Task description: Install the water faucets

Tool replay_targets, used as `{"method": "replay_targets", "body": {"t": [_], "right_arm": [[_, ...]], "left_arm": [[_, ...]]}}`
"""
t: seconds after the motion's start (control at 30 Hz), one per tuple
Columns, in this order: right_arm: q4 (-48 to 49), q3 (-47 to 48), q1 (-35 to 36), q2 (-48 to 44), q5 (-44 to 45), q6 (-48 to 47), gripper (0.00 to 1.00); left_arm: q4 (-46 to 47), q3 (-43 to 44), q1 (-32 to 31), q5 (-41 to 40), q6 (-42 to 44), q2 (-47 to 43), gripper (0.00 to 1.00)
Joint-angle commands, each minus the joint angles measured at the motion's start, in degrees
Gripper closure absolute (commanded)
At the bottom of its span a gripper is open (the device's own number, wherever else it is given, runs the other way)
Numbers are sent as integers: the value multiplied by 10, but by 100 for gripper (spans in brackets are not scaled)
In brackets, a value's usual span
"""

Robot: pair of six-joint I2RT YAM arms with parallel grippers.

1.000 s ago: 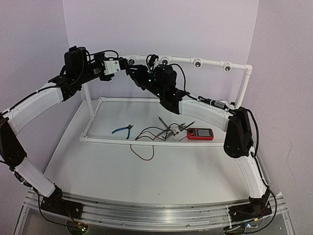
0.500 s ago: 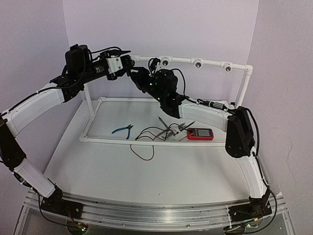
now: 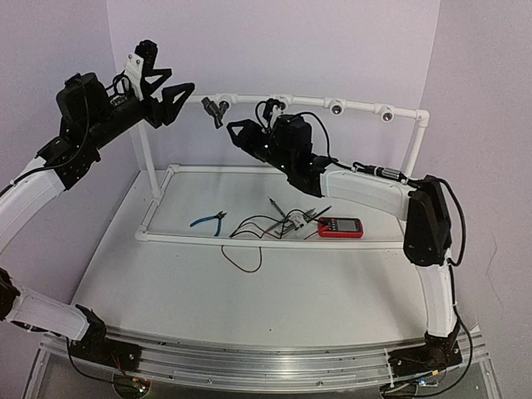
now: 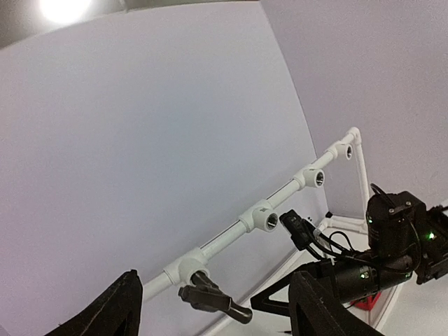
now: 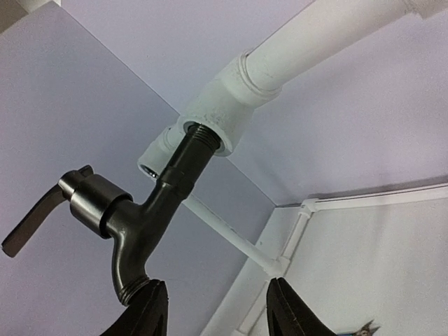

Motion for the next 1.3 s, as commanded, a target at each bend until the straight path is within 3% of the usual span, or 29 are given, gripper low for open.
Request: {"method": "replay_targets", "body": {"t": [0.0,0.1,0.2,0.27,0.37,0.47,0.67,1.03,1.27], "right_arm": [[-143,38,-4,-98,36,-132,46],[-231,64,-18,-128,54,-187,39],[-353,139,-46,-127,2,-289,31],[-400,143,-49,-137,8,-472,27],[-402,113,-50,-150,97,-745,24],[-390,112,-63,-138,148,-938,20],[-300,86,-120,-126,86,-1099,19],[-197,182,-150,2,82,-1257,19],[-127,225,-152,49,117,-1290,44]], "left_arm": [[-17,-73,10,-126,-235,-4,28],[30,-108,12,-120,-259,-2,28],[99,-137,11,-105,-262,11,29],[133,-146,11,-86,-265,24,29],[189,-156,12,-67,-282,46,29],[236,-162,12,-48,-309,69,29],[299,-170,12,-28,-329,104,29],[357,-154,12,-29,-321,155,31],[383,-145,13,-24,-323,175,33]]}}
